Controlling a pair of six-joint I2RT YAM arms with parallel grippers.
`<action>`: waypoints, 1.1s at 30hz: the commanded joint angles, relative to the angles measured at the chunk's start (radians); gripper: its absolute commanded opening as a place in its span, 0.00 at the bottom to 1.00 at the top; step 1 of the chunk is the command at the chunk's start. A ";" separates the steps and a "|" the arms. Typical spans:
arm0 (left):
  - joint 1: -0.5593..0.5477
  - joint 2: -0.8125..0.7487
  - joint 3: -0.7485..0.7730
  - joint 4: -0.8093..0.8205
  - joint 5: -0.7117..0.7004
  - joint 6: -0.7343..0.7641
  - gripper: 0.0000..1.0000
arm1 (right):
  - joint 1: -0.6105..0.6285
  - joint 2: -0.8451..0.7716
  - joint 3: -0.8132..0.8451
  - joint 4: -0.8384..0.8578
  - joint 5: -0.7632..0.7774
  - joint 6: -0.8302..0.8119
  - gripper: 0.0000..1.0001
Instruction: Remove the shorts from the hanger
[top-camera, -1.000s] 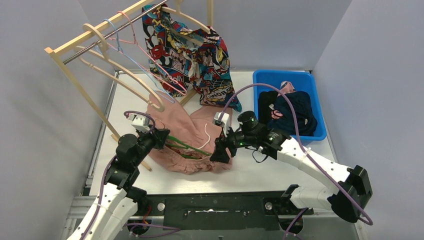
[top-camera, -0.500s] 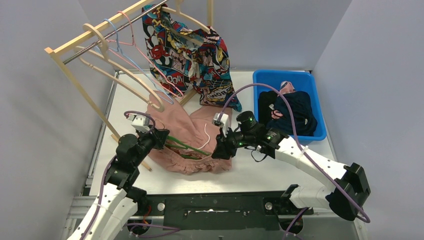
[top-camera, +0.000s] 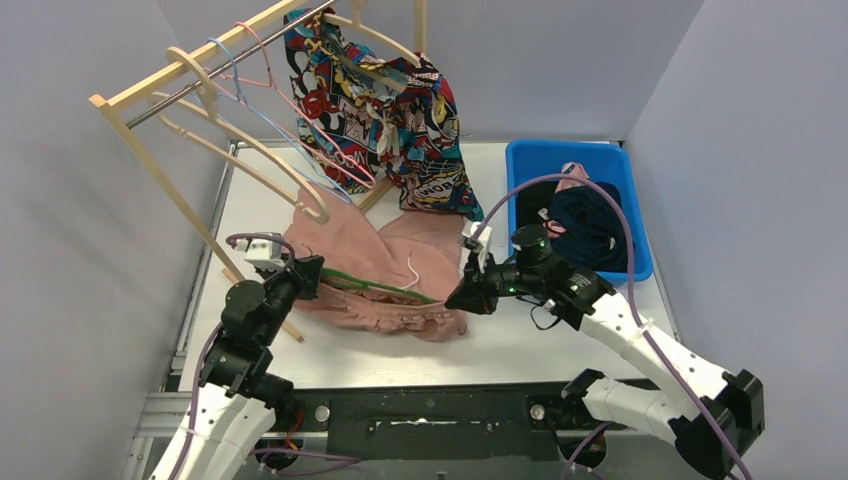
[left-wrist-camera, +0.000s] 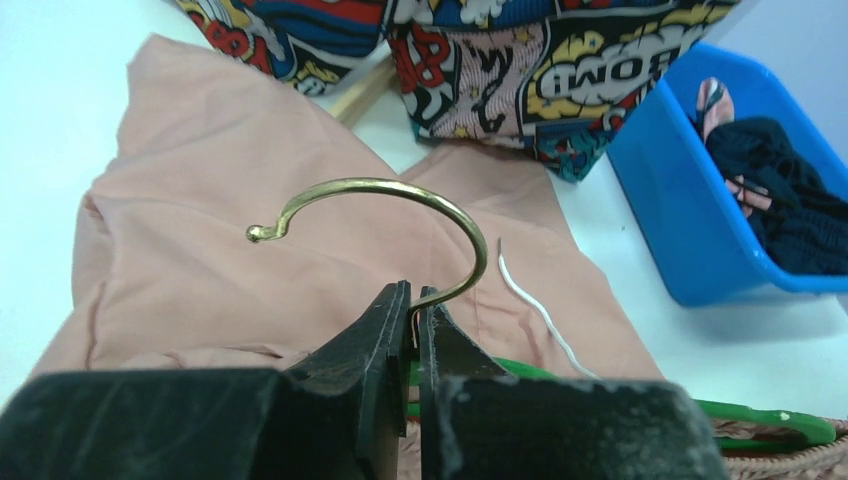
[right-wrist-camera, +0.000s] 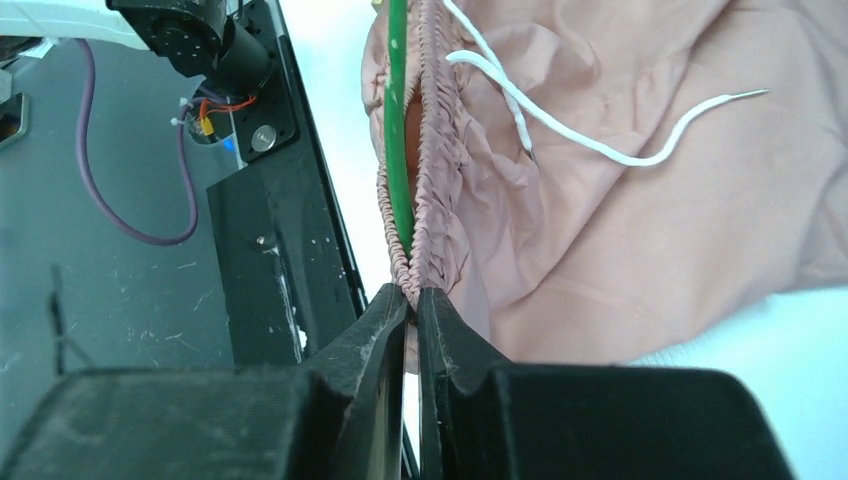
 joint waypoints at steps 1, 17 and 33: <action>0.004 -0.063 0.029 0.023 -0.164 0.008 0.00 | -0.036 -0.110 -0.020 -0.027 -0.057 -0.023 0.00; 0.004 -0.097 0.021 0.041 -0.156 0.006 0.00 | 0.008 0.165 -0.041 -0.003 -0.007 -0.100 0.11; 0.004 -0.029 0.026 0.052 -0.051 0.020 0.00 | 0.102 0.091 -0.005 0.262 0.024 0.007 0.66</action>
